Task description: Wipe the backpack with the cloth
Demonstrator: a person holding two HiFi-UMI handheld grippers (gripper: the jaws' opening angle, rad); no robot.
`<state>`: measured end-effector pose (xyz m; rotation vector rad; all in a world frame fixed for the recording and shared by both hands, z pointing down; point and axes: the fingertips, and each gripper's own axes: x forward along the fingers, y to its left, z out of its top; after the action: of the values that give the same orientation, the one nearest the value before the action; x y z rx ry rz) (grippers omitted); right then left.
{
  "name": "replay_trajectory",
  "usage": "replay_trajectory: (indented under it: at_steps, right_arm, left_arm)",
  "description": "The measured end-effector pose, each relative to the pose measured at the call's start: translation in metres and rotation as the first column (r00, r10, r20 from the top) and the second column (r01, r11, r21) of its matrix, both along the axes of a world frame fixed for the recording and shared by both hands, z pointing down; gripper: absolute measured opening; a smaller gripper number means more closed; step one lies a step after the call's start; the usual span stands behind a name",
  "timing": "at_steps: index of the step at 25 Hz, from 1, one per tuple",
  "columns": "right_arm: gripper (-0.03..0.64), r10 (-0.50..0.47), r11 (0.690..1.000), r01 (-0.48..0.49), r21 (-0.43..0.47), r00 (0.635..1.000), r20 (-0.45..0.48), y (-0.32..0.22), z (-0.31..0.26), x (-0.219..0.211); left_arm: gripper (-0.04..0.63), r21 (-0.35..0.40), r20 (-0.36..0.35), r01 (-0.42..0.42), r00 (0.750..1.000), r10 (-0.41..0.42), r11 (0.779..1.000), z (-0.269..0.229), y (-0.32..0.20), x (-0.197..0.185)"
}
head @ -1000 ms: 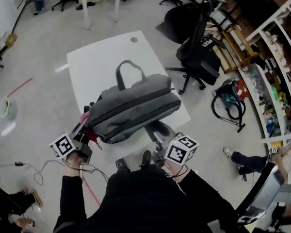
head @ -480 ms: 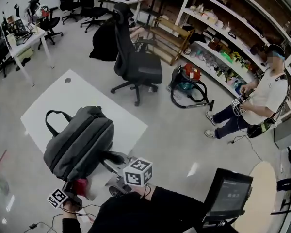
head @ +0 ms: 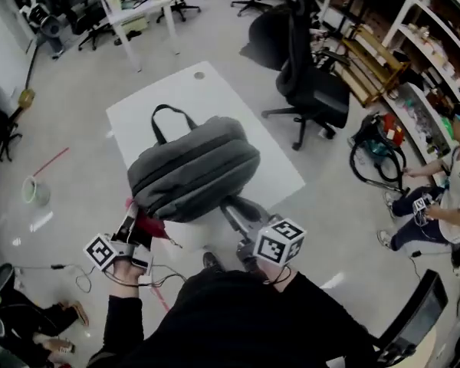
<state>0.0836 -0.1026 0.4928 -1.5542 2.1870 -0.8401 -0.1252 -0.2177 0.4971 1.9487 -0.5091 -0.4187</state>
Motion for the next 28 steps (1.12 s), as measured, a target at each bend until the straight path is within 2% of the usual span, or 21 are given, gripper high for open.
replay_trajectory:
  at_steps: [1, 3, 5, 7, 9, 11, 13, 15, 17, 20, 22, 24, 25, 26, 27, 28]
  right_arm:
    - [0.060, 0.028, 1.000, -0.028, 0.001, 1.000, -0.004, 0.004, 0.003, 0.015]
    - [0.060, 0.061, 0.998, -0.061, -0.014, 0.998, 0.001, 0.011, 0.005, 0.033]
    - [0.060, 0.024, 0.999, -0.023, -0.032, 0.999, 0.040, 0.010, 0.004, 0.025]
    - [0.060, -0.027, 0.998, 0.030, -0.049, 0.997, 0.072, 0.007, 0.000, 0.012]
    - [0.060, -0.057, 0.996, 0.062, -0.058, 0.995, 0.086, 0.008, -0.004, 0.007]
    - [0.060, -0.073, 0.995, 0.079, -0.056, 0.993, 0.092, 0.011, -0.005, 0.009]
    - [0.060, -0.083, 0.994, 0.089, -0.059, 0.992, 0.099, 0.018, 0.000, 0.014]
    - [0.060, -0.096, 0.992, 0.102, -0.071, 0.991, 0.090, 0.026, 0.007, 0.019]
    - [0.060, -0.105, 0.990, 0.111, -0.086, 0.991, 0.080, 0.033, 0.011, 0.025]
    - [0.060, -0.098, 0.989, 0.105, -0.102, 0.993, 0.071, 0.039, -0.004, 0.029]
    - [0.060, -0.092, 0.989, 0.098, -0.112, 0.994, 0.064, 0.047, -0.021, 0.035]
    - [0.060, -0.094, 0.989, 0.102, -0.107, 0.993, 0.071, 0.058, -0.021, 0.043]
    - [0.060, -0.101, 0.989, 0.108, -0.103, 0.992, 0.077, 0.062, -0.012, 0.047]
    - [0.060, -0.108, 0.988, 0.116, -0.099, 0.991, 0.082, 0.065, 0.000, 0.049]
    - [0.060, -0.116, 0.987, 0.124, -0.097, 0.990, 0.085, 0.066, 0.011, 0.050]
    - [0.060, -0.124, 0.986, 0.132, -0.097, 0.988, 0.087, 0.064, 0.018, 0.048]
  left_arm:
    - [0.094, 0.046, -0.052, -0.022, 0.998, 0.024, 0.999, -0.025, 0.001, 0.019]
    - [0.094, 0.095, -0.079, -0.013, 0.997, 0.020, 0.995, -0.061, 0.009, 0.033]
    - [0.094, 0.106, -0.039, 0.060, 0.998, -0.056, 0.992, -0.079, 0.022, 0.010]
    - [0.094, 0.072, 0.012, 0.130, 0.991, -0.132, 0.989, -0.075, 0.033, -0.016]
    - [0.094, 0.012, 0.065, 0.168, 0.984, -0.169, 0.986, -0.043, 0.043, -0.027]
    - [0.094, -0.073, 0.191, 0.200, 0.964, -0.183, 0.977, 0.021, 0.055, -0.034]
    - [0.094, -0.161, 0.321, 0.211, 0.935, -0.151, 0.964, 0.096, 0.068, -0.030]
    - [0.094, -0.227, 0.377, 0.208, 0.919, -0.111, 0.951, 0.151, 0.077, -0.016]
    - [0.094, -0.264, 0.370, 0.232, 0.921, -0.124, 0.936, 0.175, 0.078, -0.006]
    - [0.094, -0.284, 0.328, 0.285, 0.926, -0.187, 0.915, 0.159, 0.069, -0.005]
    - [0.094, -0.257, 0.333, 0.271, 0.926, -0.178, 0.928, 0.125, 0.074, 0.002]
    - [0.094, -0.144, 0.383, 0.251, 0.906, -0.180, 0.957, 0.096, 0.081, 0.000]
    - [0.094, -0.090, 0.371, 0.251, 0.906, -0.202, 0.964, 0.085, 0.084, -0.001]
    - [0.094, -0.072, 0.296, 0.260, 0.927, -0.228, 0.963, 0.073, 0.086, 0.002]
    - [0.094, -0.084, 0.182, 0.274, 0.950, -0.255, 0.958, 0.057, 0.087, 0.008]
    - [0.094, -0.098, 0.091, 0.290, 0.955, -0.281, 0.952, 0.039, 0.087, 0.010]
